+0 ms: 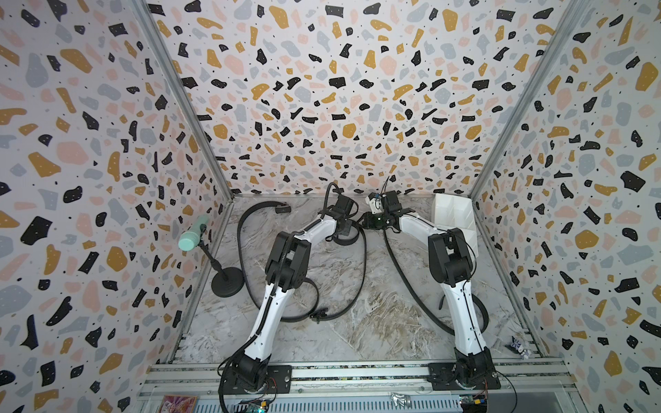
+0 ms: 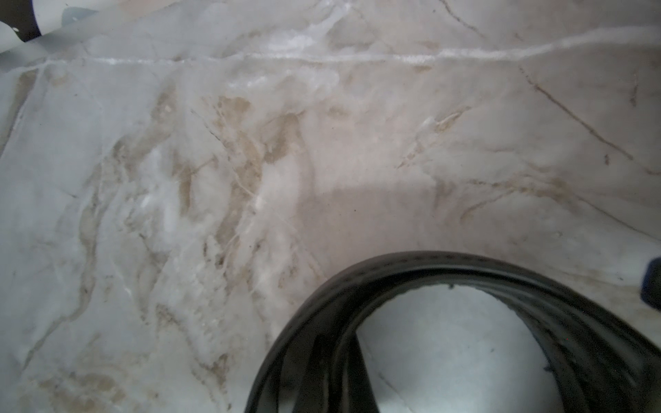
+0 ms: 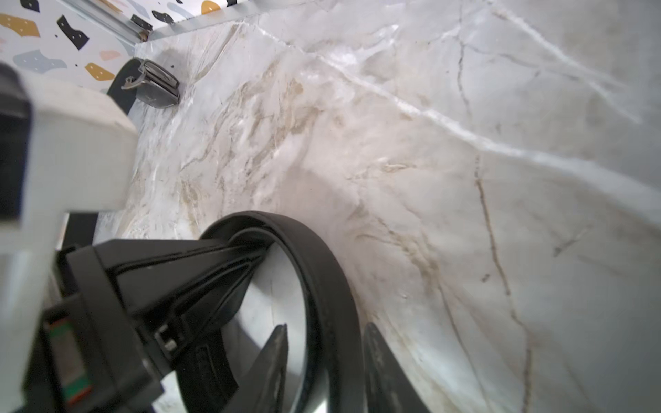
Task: Place the belts into the storage roll
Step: Roll the belt at the center of the board.
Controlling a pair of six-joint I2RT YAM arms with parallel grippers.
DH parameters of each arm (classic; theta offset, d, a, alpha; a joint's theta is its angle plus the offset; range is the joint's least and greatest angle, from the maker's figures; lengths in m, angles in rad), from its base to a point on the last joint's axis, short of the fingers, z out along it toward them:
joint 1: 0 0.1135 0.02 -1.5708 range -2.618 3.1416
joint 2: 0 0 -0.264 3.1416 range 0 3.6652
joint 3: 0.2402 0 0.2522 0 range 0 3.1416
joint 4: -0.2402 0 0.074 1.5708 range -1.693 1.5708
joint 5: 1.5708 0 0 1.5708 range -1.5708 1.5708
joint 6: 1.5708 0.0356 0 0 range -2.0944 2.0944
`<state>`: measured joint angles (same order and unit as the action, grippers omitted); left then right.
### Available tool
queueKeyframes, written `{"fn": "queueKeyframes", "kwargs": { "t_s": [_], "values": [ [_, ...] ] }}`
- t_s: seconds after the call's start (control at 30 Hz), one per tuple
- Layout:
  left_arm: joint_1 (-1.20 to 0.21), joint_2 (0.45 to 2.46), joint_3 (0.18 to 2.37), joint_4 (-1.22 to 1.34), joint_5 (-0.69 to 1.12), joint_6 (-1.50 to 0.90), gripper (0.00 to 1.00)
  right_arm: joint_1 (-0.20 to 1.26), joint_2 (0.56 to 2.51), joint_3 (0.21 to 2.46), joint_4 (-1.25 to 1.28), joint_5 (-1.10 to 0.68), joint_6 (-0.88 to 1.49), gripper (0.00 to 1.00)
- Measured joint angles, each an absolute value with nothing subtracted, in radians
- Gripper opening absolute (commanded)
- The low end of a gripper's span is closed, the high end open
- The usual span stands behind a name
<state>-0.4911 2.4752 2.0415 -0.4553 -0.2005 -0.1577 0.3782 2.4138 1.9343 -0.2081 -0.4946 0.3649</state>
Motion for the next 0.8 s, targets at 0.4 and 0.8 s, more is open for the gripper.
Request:
{"fn": "queueKeyframes", "kwargs": {
  "t_s": [0.4, 0.8],
  "values": [
    [-0.492, 2.476, 2.043, -0.456, -0.200, -0.158, 0.00, 0.382, 2.363, 1.789, -0.097, -0.478, 0.382, 0.23],
    [-0.496, 2.484, 2.057, -0.455, -0.193, -0.157, 0.00, 0.366, 2.268, 1.612, 0.000, -0.488, 0.408, 0.30]
  ]
}}
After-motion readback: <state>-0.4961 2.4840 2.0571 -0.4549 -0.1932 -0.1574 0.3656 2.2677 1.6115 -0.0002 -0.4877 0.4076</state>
